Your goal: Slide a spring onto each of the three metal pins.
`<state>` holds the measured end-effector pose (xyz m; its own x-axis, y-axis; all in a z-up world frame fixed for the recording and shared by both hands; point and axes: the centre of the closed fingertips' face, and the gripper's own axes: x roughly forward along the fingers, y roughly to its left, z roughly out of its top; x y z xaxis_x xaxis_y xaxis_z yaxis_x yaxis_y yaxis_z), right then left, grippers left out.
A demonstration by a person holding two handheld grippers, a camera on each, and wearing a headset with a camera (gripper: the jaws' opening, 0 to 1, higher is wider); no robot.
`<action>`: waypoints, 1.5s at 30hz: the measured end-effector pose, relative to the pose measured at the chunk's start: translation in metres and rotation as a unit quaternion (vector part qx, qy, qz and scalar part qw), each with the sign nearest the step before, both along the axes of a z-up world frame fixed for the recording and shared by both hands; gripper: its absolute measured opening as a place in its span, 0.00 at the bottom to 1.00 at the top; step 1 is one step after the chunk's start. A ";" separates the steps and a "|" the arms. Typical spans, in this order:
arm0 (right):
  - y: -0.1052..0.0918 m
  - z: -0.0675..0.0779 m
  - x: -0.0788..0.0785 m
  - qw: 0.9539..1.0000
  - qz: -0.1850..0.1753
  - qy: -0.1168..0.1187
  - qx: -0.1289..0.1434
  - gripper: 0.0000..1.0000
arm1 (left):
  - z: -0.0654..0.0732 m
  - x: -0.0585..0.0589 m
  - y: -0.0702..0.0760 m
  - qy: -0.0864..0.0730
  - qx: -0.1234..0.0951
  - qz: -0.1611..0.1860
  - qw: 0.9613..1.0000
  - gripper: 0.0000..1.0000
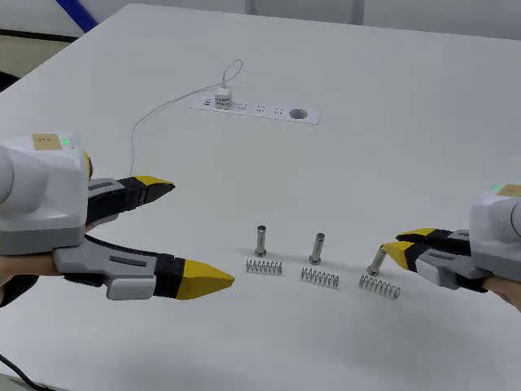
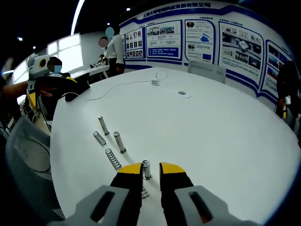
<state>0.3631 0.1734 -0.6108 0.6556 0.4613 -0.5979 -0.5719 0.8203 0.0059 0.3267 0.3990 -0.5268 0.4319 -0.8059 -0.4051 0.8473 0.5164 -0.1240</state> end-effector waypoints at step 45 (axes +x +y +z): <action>0.024 -0.045 -0.035 0.988 0.133 0.056 -0.059 0.10 | -0.009 -0.015 0.011 0.010 0.001 0.024 1.000 0.97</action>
